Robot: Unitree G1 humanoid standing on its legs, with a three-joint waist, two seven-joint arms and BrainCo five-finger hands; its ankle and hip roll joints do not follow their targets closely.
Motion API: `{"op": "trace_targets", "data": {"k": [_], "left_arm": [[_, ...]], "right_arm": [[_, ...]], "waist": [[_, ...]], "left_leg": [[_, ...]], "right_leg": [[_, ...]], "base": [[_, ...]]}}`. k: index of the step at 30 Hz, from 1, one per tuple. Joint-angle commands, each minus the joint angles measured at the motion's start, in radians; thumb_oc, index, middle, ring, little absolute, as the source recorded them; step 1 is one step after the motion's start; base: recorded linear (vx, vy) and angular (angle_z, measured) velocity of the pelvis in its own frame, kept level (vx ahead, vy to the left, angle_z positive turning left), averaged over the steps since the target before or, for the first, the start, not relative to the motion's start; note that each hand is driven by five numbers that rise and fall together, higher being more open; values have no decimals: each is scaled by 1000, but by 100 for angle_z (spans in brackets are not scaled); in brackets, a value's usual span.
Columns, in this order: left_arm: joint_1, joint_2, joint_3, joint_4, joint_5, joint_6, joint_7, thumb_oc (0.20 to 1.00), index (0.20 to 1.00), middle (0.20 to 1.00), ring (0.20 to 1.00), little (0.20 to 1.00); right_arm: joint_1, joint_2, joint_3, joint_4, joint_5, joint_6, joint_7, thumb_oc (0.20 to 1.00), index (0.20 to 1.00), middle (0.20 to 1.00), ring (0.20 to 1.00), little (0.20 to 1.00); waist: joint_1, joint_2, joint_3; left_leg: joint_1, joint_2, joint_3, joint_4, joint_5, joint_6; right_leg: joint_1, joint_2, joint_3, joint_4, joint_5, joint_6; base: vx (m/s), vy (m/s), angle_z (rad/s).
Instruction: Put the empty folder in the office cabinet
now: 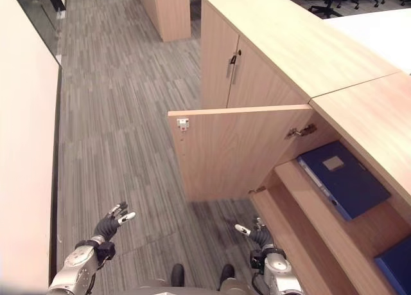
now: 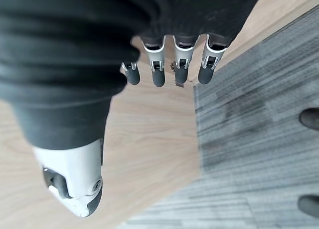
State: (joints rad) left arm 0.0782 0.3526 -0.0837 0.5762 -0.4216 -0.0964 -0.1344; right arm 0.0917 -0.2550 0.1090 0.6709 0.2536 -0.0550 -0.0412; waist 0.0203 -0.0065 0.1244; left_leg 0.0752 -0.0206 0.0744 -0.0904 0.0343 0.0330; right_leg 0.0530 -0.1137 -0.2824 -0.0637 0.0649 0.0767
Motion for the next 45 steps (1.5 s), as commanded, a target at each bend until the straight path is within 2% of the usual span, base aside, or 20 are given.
{"op": "trace_targets", "data": {"k": [1,5,7,10,20,26,36,45], "left_arm": [[-61,20,15,-33,24,-72,21,1000,1000,1000,1000,1000],[-160,51,45,-29,2,-90,65,1000,1000,1000,1000,1000],[-265,102,43,-7,-18,-103,85,1000,1000,1000,1000,1000],[-489,221,8,156,-43,-109,89,1000,1000,1000,1000,1000],[-702,284,-27,302,-86,-108,95,1000,1000,1000,1000,1000],[-757,265,-43,360,-95,-101,94,1000,1000,1000,1000,1000],[-738,194,-35,424,-89,-92,88,1000,1000,1000,1000,1000],[-719,164,-54,422,-72,-82,75,1000,1000,1000,1000,1000]], "right_arm": [[-21,-23,-16,-29,-19,-34,3,1000,1000,1000,1000,1000],[12,-27,9,-30,-25,-29,18,1000,1000,1000,1000,1000],[24,-35,38,-45,-29,-32,34,1000,1000,1000,1000,1000],[35,-54,91,-54,-34,-46,62,1000,1000,1000,1000,1000],[24,-77,119,-48,-36,-47,70,1000,1000,1000,1000,1000],[25,-81,123,-45,-34,-47,73,1000,1000,1000,1000,1000],[23,-82,124,-52,-44,-41,71,1000,1000,1000,1000,1000],[19,-71,140,-59,-52,-38,71,1000,1000,1000,1000,1000]], "waist": [[11,-20,-31],[-25,-20,-61],[-51,-16,-71],[-101,-8,-85],[-155,-5,-84],[-176,-12,-81],[-188,-34,-73],[-174,-77,-58]], "left_leg": [[24,54,42,11,-70,-71],[60,59,63,3,-84,-79],[74,66,79,3,-90,-83],[82,75,111,3,-93,-90],[78,88,164,3,-94,-94],[85,93,184,3,-98,-95],[90,97,198,3,-103,-95],[77,107,193,3,-102,-95]], "right_leg": [[10,-94,10,90,-55,125],[45,-86,26,48,-50,122],[47,-81,41,48,-51,121],[39,-78,62,40,-43,127],[-6,-74,109,44,-21,142],[-13,-70,126,43,-19,145],[-19,-67,132,38,-11,148],[-30,-62,126,41,-8,149]], "base": [[104,-12,0],[109,-8,-24],[90,-15,-25],[57,-27,-26],[18,-1,-19],[14,3,-17],[2,-1,-2],[0,0,0]]}}
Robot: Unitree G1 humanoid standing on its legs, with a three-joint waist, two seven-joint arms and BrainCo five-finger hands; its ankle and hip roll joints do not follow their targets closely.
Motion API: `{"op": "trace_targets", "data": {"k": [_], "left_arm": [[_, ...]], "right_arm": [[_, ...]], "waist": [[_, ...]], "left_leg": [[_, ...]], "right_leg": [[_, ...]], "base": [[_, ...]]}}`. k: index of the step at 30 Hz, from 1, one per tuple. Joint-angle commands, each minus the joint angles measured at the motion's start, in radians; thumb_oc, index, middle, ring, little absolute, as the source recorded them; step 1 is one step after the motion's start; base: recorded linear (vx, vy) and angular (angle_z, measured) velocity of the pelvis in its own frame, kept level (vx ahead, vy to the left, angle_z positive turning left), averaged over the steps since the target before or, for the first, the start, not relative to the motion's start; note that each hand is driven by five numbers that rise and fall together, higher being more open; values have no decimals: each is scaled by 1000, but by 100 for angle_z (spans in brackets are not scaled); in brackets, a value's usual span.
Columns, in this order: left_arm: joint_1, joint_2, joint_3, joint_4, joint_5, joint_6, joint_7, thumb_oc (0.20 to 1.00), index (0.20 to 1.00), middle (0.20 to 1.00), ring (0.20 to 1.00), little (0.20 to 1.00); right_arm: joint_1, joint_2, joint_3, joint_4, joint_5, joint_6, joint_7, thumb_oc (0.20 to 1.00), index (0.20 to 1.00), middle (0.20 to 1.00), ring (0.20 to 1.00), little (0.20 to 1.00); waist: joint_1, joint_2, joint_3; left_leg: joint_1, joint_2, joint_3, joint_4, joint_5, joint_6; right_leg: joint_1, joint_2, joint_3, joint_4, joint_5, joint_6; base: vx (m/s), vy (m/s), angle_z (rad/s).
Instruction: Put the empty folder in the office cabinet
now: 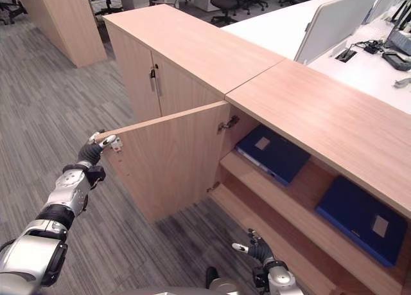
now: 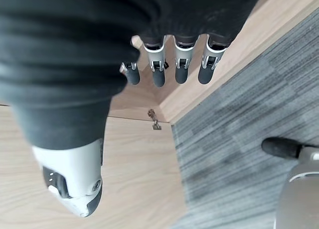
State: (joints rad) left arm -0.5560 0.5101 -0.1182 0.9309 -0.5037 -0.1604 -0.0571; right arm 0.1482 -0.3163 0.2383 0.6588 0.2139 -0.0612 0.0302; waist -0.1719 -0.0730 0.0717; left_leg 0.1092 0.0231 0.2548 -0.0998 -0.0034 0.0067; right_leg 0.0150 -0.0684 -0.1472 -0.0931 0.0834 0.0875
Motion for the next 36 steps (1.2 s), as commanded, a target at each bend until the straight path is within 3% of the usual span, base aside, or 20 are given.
{"op": "trace_targets", "data": {"k": [1,5,12,19,27,29,31,33,36], "left_arm": [[-81,5,-25,67,17,-17,-5,1000,1000,1000,1000,1000],[-71,2,-52,53,46,-15,-15,1000,1000,1000,1000,1000],[-26,-8,-101,-8,99,-12,-29,1000,1000,1000,1000,1000],[213,5,-224,-329,211,-5,-147,1000,1000,1000,1000,1000],[366,86,-261,-525,167,12,-259,1000,1000,1000,1000,1000],[393,105,-266,-560,172,19,-276,1000,1000,1000,1000,1000],[438,135,-265,-598,178,25,-295,1000,1000,1000,1000,1000],[490,166,-258,-637,195,31,-314,1000,1000,1000,1000,1000],[543,176,-249,-645,227,33,-333,1000,1000,1000,1000,1000]], "right_arm": [[-38,-9,11,-52,-11,-32,1,1000,1000,1000,1000,1000],[-45,-3,23,-59,-8,-32,6,1000,1000,1000,1000,1000],[-56,1,30,-50,-15,-32,4,1000,1000,1000,1000,1000],[-56,-10,-27,-65,-19,-31,7,1000,1000,1000,1000,1000],[-120,-23,-47,-54,-34,-23,3,1000,1000,1000,1000,1000],[-150,-20,-46,-46,-34,-19,0,1000,1000,1000,1000,1000],[-171,-19,-42,-44,-34,-20,1,1000,1000,1000,1000,1000],[-188,-11,-32,-25,-36,-20,5,1000,1000,1000,1000,1000],[-197,2,-16,-10,-45,-20,14,1000,1000,1000,1000,1000]], "waist": [[19,-15,-4],[29,-38,11],[49,-50,28],[75,-2,51],[83,67,88],[99,95,105],[124,119,106],[146,129,94],[176,130,64]], "left_leg": [[43,65,13,13,-64,-68],[33,71,9,13,-61,-68],[24,72,0,13,-59,-66],[23,44,-19,13,-65,-53],[-5,20,27,13,-57,-36],[-21,35,62,13,-42,-32],[-38,50,111,25,-32,-23],[-49,53,160,33,-24,-12],[-43,43,201,29,-35,-10]], "right_leg": [[6,-106,-10,73,-26,138],[-1,-101,-15,75,-24,139],[-4,-102,-24,74,-21,140],[6,-129,-47,85,-25,139],[-67,-174,-43,139,26,166],[-92,-198,-110,217,8,161],[-76,-236,-219,305,-44,142],[-61,-265,-295,391,-73,126],[-12,-282,-343,413,-99,147]], "base": [[0,0,0],[-8,-6,0],[-18,5,3],[-12,70,7],[-76,67,-7],[-193,50,-46],[-172,67,-93],[-125,51,-88],[1,-1,-120]]}}
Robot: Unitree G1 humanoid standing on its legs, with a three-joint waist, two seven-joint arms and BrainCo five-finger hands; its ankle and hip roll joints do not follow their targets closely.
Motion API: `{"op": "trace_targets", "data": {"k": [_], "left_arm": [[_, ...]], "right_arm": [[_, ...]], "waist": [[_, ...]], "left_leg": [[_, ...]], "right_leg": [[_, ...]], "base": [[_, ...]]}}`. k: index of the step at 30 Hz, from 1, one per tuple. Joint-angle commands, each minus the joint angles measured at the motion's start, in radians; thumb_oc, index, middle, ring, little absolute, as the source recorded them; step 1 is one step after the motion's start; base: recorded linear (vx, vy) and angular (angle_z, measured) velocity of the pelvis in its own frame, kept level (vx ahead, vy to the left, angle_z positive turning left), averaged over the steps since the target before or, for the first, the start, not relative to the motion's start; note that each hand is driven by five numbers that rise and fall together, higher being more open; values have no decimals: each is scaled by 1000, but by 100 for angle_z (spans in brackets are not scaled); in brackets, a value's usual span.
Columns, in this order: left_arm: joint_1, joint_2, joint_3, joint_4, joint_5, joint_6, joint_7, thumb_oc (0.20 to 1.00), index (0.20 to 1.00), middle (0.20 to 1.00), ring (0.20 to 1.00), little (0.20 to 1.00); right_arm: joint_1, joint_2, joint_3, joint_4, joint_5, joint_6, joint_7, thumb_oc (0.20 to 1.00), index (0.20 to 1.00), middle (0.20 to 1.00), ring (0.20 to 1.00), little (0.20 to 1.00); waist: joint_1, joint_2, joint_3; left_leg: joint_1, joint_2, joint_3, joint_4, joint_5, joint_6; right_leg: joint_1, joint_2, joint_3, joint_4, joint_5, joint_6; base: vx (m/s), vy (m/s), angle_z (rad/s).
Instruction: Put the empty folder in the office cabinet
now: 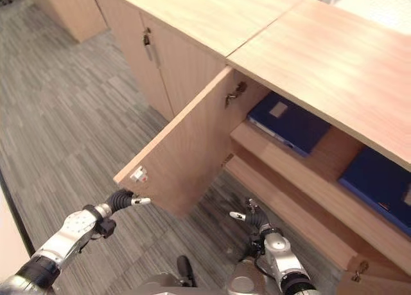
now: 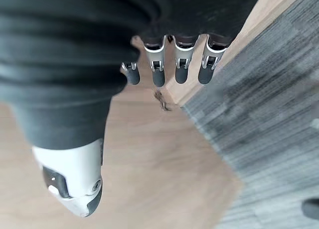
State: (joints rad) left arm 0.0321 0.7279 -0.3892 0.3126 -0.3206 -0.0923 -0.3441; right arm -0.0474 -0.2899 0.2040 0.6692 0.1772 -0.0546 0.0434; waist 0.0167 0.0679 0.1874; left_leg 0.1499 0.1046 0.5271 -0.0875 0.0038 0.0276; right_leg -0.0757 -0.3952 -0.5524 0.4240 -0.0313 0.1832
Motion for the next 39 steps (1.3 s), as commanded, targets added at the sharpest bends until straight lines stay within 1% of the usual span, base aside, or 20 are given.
{"op": "trace_targets", "data": {"k": [1,2,4,6,11,13,15,16,20,22,23,24,25,26,27,28,30,32,33,39], "left_arm": [[-28,-45,28,-29,47,-36,-47,1000,1000,1000,1000,1000],[-7,-50,39,-36,57,-42,-51,1000,1000,1000,1000,1000],[2,-62,42,-32,60,-45,-49,1000,1000,1000,1000,1000],[0,-121,46,-18,46,-45,-31,1000,1000,1000,1000,1000],[-24,-209,39,-14,19,-42,0,1000,1000,1000,1000,1000],[-32,-258,25,-25,-10,-29,3,1000,1000,1000,1000,1000],[-41,-271,4,-31,-10,-28,-12,1000,1000,1000,1000,1000],[-43,-274,-20,-39,1,-23,-29,1000,1000,1000,1000,1000],[-53,-287,-47,-32,8,-17,-40,1000,1000,1000,1000,1000],[-76,-311,-70,-12,14,-17,-33,1000,1000,1000,1000,1000],[-88,-323,-76,-7,12,-18,-24,1000,1000,1000,1000,1000],[-99,-337,-84,2,13,-21,-13,1000,1000,1000,1000,1000],[-122,-362,-95,15,10,-26,11,1000,1000,1000,1000,1000],[-137,-376,-101,23,11,-29,31,1000,1000,1000,1000,1000],[-149,-390,-109,39,18,-31,46,1000,1000,1000,1000,1000],[-185,-405,-113,71,36,-43,90,1000,1000,1000,1000,1000],[-214,-413,-97,107,45,-53,126,1000,1000,1000,1000,1000],[-270,-425,-56,173,30,-63,187,1000,1000,1000,1000,1000],[-308,-436,-39,215,30,-67,213,1000,1000,1000,1000,1000],[-422,-378,30,339,4,-82,270,1000,1000,1000,1000,1000]], "right_arm": [[-4,-23,20,-17,-11,-24,2,1000,1000,1000,1000,1000],[6,-26,19,-23,-13,-25,8,1000,1000,1000,1000,1000],[17,-30,21,-27,-12,-26,12,1000,1000,1000,1000,1000],[25,-43,18,-40,-5,-27,13,1000,1000,1000,1000,1000],[33,-60,16,-47,-6,-22,12,1000,1000,1000,1000,1000],[39,-71,9,-43,-3,-18,8,1000,1000,1000,1000,1000],[40,-83,0,-36,-3,-15,6,1000,1000,1000,1000,1000],[47,-91,-12,-11,1,-14,2,1000,1000,1000,1000,1000],[50,-90,-25,20,22,-12,-4,1000,1000,1000,1000,1000],[39,-95,-23,42,31,-9,-16,1000,1000,1000,1000,1000],[35,-97,-19,45,34,-7,-20,1000,1000,1000,1000,1000],[35,-96,-16,49,38,-4,-20,1000,1000,1000,1000,1000],[29,-95,-4,63,42,0,-20,1000,1000,1000,1000,1000],[20,-96,6,69,44,1,-22,1000,1000,1000,1000,1000],[23,-96,19,72,41,1,-23,1000,1000,1000,1000,1000],[20,-88,42,86,40,4,-19,1000,1000,1000,1000,1000],[25,-79,56,96,35,4,-12,1000,1000,1000,1000,1000],[37,-70,74,115,21,7,-3,1000,1000,1000,1000,1000],[69,-59,72,107,16,9,3,1000,1000,1000,1000,1000],[83,-26,87,109,4,8,12,1000,1000,1000,1000,1000]], "waist": [[-5,-12,-58],[-8,-4,-67],[-15,2,-70],[-38,25,-73],[-82,46,-71],[-108,55,-68],[-126,66,-66],[-141,77,-63],[-158,83,-54],[-166,80,-42],[-171,83,-36],[-179,83,-37],[-183,77,-37],[-174,74,-34],[-166,65,-30],[-146,44,-32],[-127,27,-42],[-113,2,-59],[-126,-3,-76],[-160,-40,-120]], "left_leg": [[-84,-40,-52,18,-36,-32],[-78,-41,-29,20,-29,-35],[-74,-34,-25,24,-25,-41],[-73,-19,-14,31,-5,-61],[-69,12,20,46,20,-87],[-69,41,42,67,38,-110],[-64,61,63,82,48,-128],[-57,83,82,103,59,-148],[-60,125,104,151,71,-178],[-74,143,86,176,82,-194],[-86,151,98,178,102,-182],[-86,146,80,175,96,-182],[-96,128,7,186,88,-182],[-113,106,-83,198,88,-179],[-122,80,-167,202,65,-174],[-134,34,-342,185,7,-160],[-142,3,-495,163,-15,-151],[-151,-21,-627,109,-7,-152],[-110,-2,-556,62,3,-152],[-23,-9,-428,0,-14,-126]], "right_leg": [[96,41,40,-131,20,52],[109,53,37,-170,14,53],[119,74,53,-203,1,43],[149,118,87,-296,-26,25],[171,160,135,-365,-39,4],[190,190,167,-425,-38,-8],[213,207,184,-477,-29,-11],[228,221,202,-501,-33,-14],[238,239,233,-509,-51,-23],[235,243,258,-510,-58,-29],[220,249,257,-511,-37,-39],[214,252,270,-511,-37,-41],[206,254,304,-511,-31,-45],[190,258,331,-509,-22,-49],[184,257,353,-507,-25,-49],[168,255,403,-501,-19,-44],[162,265,450,-499,-18,-43],[173,285,521,-499,-18,-37],[179,290,533,-501,-17,-34],[160,271,584,-485,10,-10]], "base": [[-16,-65,-86],[-8,-114,-56],[-6,-110,-68],[-55,-111,-55],[-33,-94,-61],[-40,-168,-30],[-16,-120,-42],[-4,-82,-70],[-12,-83,-44],[-66,-62,-38],[-124,-51,-54],[-102,-32,-50],[-20,-11,-47],[-8,-11,-59],[39,-36,-110],[90,-54,-146],[146,-47,-121],[273,43,-144],[265,96,-126],[113,108,-64]]}}
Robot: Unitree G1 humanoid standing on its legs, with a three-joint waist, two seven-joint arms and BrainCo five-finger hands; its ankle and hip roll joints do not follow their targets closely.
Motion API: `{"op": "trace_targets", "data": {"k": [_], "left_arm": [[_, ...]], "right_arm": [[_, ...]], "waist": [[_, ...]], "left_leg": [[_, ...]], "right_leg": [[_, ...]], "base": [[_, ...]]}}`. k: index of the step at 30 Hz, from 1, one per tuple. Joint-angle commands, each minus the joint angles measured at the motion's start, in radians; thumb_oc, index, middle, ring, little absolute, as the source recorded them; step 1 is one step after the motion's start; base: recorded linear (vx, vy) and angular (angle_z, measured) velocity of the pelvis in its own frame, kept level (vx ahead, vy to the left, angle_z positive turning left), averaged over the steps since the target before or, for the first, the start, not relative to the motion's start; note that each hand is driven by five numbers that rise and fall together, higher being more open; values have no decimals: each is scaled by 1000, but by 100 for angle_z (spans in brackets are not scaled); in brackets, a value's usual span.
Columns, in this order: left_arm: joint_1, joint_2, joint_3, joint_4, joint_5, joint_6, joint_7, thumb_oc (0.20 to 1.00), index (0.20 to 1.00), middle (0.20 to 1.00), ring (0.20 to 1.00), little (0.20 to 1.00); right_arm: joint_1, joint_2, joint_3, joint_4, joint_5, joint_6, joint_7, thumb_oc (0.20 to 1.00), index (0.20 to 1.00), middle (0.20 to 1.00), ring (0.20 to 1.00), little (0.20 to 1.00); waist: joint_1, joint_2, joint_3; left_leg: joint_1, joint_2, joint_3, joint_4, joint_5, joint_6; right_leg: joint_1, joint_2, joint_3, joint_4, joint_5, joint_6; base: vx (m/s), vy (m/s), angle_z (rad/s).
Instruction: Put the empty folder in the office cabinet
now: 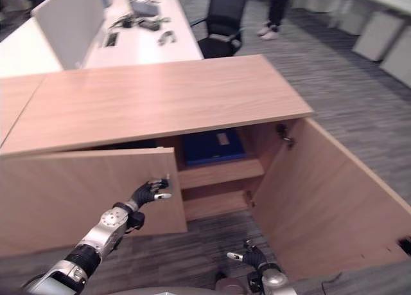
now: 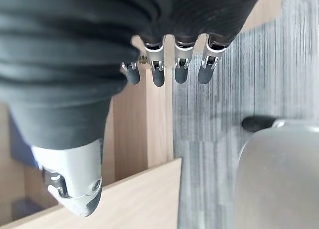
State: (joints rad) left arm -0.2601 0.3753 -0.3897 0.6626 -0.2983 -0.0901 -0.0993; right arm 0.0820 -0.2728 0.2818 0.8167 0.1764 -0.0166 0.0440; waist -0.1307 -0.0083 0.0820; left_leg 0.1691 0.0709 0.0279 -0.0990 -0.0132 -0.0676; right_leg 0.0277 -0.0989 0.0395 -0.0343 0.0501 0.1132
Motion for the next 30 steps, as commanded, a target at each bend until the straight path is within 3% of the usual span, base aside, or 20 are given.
{"op": "trace_targets", "data": {"k": [1,6,14,16,17,18,19,21,25,30], "left_arm": [[-143,-16,37,-2,-20,-85,28,1000,1000,1000,1000,1000],[-235,58,69,76,-20,-85,46,1000,1000,1000,1000,1000],[-234,72,106,89,-30,-87,49,1000,1000,1000,1000,1000],[-174,38,118,36,-60,-84,53,1000,1000,1000,1000,1000],[-139,26,118,-2,-63,-84,50,1000,1000,1000,1000,1000],[-105,19,122,-35,-64,-81,46,1000,1000,1000,1000,1000],[-102,19,122,-38,-64,-80,47,1000,1000,1000,1000,1000],[-19,3,131,-101,-76,-69,25,1000,1000,1000,1000,1000],[125,-29,132,-159,-90,-51,-26,1000,1000,1000,1000,1000],[221,-32,123,-172,-79,-39,-58,1000,1000,1000,1000,1000]], "right_arm": [[-46,-39,12,-38,4,-30,13,1000,1000,1000,1000,1000],[-26,-33,14,-53,0,-32,26,1000,1000,1000,1000,1000],[-14,-19,-24,-14,21,-30,19,1000,1000,1000,1000,1000],[-45,-4,-58,31,38,-26,-1,1000,1000,1000,1000,1000],[-60,2,-71,54,41,-21,-9,1000,1000,1000,1000,1000],[-64,7,-81,64,41,-20,-16,1000,1000,1000,1000,1000],[-64,6,-81,64,41,-20,-16,1000,1000,1000,1000,1000],[-72,14,-106,91,41,-17,-21,1000,1000,1000,1000,1000],[-84,16,-164,157,56,-9,-35,1000,1000,1000,1000,1000],[-87,2,-192,193,79,-6,-35,1000,1000,1000,1000,1000]], "waist": [[-14,34,-17],[-32,20,-26],[-43,2,-21],[-24,5,9],[-2,14,21],[14,22,26],[11,22,26],[35,32,27],[86,18,0],[92,18,-20]], "left_leg": [[-38,22,82,12,-1,-28],[-21,4,122,12,-18,-10],[-13,-14,150,12,-35,7],[-20,-7,174,12,-34,14],[-26,3,192,12,-30,14],[-31,11,205,12,-26,14],[-31,11,202,12,-27,14],[-41,26,230,17,-17,15],[-77,38,278,35,4,6],[-75,50,302,39,19,-15]], "right_leg": [[53,-28,-3,-22,-70,64],[29,-47,12,18,-68,86],[-8,-69,17,61,-58,114],[-68,-81,-38,141,-39,132],[-85,-106,-118,170,-37,133],[-84,-134,-196,189,-43,122],[-83,-135,-199,191,-46,122],[-66,-187,-312,236,-62,97],[12,-256,-360,203,-22,108],[44,-239,-325,90,-9,127]], "base": [[78,128,-40],[43,105,-20],[1,67,-15],[-146,-22,-15],[-185,-45,-34],[-120,-26,-61],[-104,-48,-81],[-100,-80,-47],[-92,-201,-46],[-22,-198,-32]]}}
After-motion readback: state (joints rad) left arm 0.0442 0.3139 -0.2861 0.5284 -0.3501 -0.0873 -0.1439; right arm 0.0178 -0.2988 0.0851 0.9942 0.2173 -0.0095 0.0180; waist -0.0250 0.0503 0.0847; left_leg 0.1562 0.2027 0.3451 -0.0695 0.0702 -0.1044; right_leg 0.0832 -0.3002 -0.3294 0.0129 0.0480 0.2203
